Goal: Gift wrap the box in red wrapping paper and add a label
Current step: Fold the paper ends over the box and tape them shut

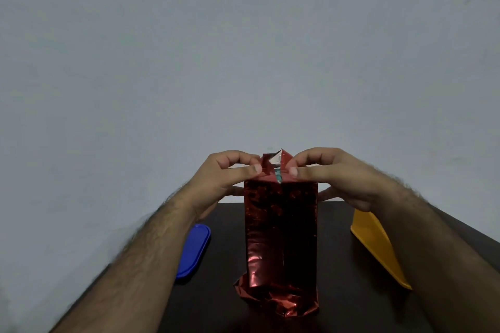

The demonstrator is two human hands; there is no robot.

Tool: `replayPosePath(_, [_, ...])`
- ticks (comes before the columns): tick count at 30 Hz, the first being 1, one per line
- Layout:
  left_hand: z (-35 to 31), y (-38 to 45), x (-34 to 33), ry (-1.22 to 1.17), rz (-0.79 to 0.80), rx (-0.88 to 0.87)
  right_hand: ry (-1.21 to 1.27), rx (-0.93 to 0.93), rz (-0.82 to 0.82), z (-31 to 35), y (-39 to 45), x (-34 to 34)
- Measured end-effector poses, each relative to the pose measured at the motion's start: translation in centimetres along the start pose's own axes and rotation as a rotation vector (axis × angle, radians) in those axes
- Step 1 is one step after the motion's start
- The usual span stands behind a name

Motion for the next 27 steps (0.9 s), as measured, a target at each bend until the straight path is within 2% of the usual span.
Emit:
replayPosePath(4, [-0.2,-0.2,-0.2,-0.019,-0.018,-0.024,-0.064,0.024,0.034,-0.2,0.0,0.2])
replayPosePath(8, [-0.5,-0.3,-0.6,-0.005,0.036,-0.018,-0.048,0.086,0.041,0.4,-0.1,-0.1])
replayPosePath(10, [-0.5,-0.3,-0.5,0.022,0.054,-0.019,-0.018,0.131,-0.024,0.8,-0.1,-0.2])
replayPosePath(13, [-0.7,-0.3,-0.9,0.091,0.079,-0.021,-0.161,0.283,-0.134,1.9,-0.3,-0.1])
replayPosePath(16, [-1.1,-0.5,-1.2,0.163,0.086,-0.032,-0.236,0.357,-0.102,2.4,-0.3,-0.3])
replayPosePath(23, [-1.7,-0.6,-1.3,0.273,0.151,-0.118,-0.280,0.347,0.104,2.4,-0.3,-1.4])
replayPosePath(27, [-1.7,-0.7,-1.1,0.221,0.086,-0.078,-0.443,0.404,0.089,2.1,-0.1,-1.5])
Point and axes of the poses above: each hand's wrist, its own y-axis towards the middle knuckle, its own x-axis out of the back of the hand, z = x × y, the point moved 4 cm from there along y, towards the middle knuckle, and after that the axes turned 3 degrees about x, right-handed, at the moved point
